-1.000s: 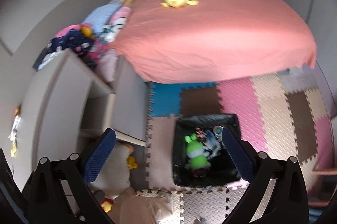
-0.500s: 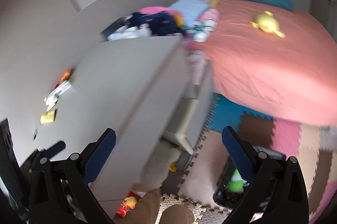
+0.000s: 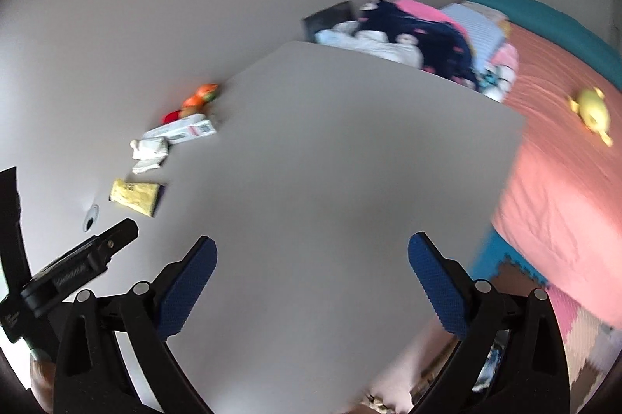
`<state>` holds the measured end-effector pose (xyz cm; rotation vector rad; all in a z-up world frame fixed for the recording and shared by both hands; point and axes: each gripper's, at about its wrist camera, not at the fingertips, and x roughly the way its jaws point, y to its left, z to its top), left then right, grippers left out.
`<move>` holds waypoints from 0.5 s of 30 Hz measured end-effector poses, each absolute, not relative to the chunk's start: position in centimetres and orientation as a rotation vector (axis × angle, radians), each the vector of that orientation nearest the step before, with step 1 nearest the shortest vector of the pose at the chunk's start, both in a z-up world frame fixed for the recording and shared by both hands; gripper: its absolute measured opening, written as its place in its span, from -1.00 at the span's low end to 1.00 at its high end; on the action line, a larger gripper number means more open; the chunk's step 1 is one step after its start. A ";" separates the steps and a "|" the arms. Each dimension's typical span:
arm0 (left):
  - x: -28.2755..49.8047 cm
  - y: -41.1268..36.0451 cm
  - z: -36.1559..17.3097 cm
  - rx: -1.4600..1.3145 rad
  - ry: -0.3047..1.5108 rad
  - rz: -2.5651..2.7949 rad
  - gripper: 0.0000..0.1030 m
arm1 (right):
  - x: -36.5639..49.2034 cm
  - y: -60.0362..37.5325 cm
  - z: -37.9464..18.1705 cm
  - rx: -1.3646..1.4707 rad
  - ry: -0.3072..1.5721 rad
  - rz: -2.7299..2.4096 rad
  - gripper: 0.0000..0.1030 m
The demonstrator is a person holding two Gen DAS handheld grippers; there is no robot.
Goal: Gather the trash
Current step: 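Move both open tools back to the desk, then grasp the yellow snack wrapper with the left tool while the right tool grasps the tissue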
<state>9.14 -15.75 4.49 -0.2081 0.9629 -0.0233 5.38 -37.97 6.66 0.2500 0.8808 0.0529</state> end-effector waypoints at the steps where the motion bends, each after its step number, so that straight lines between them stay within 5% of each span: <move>1: 9.9 -14.6 4.4 -0.240 0.966 0.014 0.88 | 6.6 -37.1 6.8 0.244 0.883 0.072 0.89; 6: 13.1 -10.1 3.6 -0.339 0.983 0.153 0.88 | 11.7 -32.9 7.1 0.234 0.897 0.164 0.75; 10: 15.3 -8.3 2.4 -0.366 1.015 0.217 0.88 | 15.4 -29.4 6.9 0.215 0.927 0.234 0.38; 15: 17.4 -7.2 0.8 -0.417 1.064 0.226 0.61 | 18.7 -25.7 6.0 0.181 0.966 0.312 0.25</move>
